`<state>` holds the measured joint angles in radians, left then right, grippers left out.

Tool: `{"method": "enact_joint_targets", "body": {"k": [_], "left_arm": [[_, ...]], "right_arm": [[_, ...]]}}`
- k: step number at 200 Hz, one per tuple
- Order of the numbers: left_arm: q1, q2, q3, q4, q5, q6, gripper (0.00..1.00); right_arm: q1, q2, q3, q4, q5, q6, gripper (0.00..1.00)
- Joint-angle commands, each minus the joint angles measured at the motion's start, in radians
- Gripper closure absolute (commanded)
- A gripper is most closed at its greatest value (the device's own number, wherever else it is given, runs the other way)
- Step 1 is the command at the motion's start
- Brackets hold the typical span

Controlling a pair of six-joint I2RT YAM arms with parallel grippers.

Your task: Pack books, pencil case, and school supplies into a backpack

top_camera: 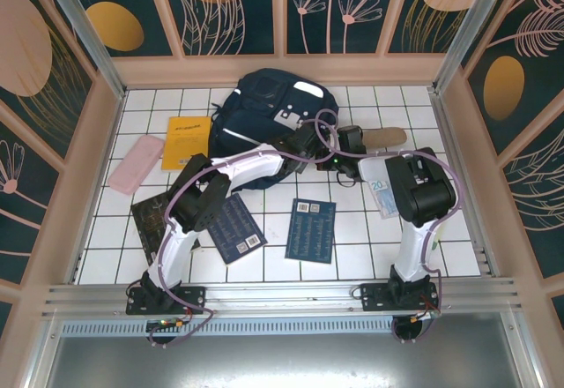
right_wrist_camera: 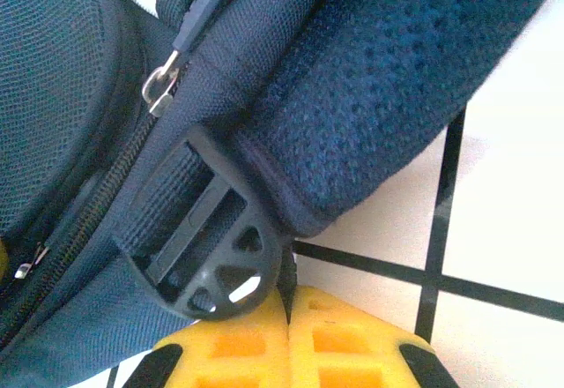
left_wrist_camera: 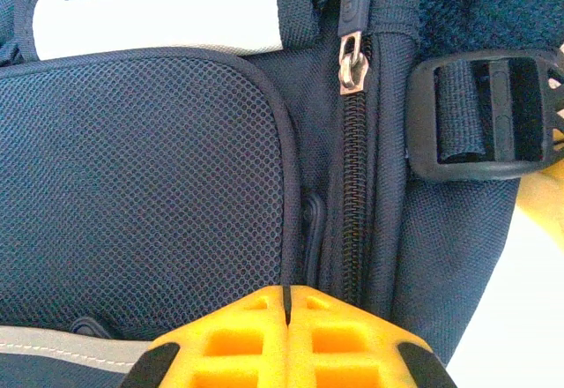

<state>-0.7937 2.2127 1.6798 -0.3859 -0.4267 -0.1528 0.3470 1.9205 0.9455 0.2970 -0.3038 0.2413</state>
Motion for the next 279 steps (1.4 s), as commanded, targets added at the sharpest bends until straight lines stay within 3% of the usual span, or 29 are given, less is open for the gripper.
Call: {"method": "enact_joint_targets", "body": {"k": [1,61,147,167,184,195,216,279], "left_arm": [[0.055,-0.021,-0.026,-0.019,0.035,-0.064,1.00],[0.121,0.015,-0.021,0.019,0.124,-0.140,1.00],[0.162,0.020,0.018,0.025,0.177,-0.167,1.00],[0.171,-0.030,-0.020,0.032,0.190,-0.190,0.98],[0.170,-0.085,-0.057,0.030,0.200,-0.208,0.87],[0.170,-0.123,-0.083,0.029,0.200,-0.226,0.79],[0.170,-0.189,-0.135,0.028,0.200,-0.264,0.71],[0.167,-0.343,-0.332,0.083,0.226,-0.471,0.71]], "right_arm": [[0.016,-0.087,-0.050,0.006,0.014,-0.006,1.00],[0.148,-0.179,-0.122,0.010,-0.001,0.027,1.00],[0.367,-0.095,-0.024,0.011,0.011,0.098,1.00],[0.344,-0.118,-0.047,0.024,0.035,0.128,0.99],[0.306,-0.153,-0.080,0.036,0.032,0.151,0.74],[0.280,-0.182,-0.099,0.037,0.031,0.160,0.68],[0.221,-0.238,-0.138,0.044,0.022,0.188,0.62],[0.080,-0.306,-0.179,0.077,0.001,0.316,0.58]]}}
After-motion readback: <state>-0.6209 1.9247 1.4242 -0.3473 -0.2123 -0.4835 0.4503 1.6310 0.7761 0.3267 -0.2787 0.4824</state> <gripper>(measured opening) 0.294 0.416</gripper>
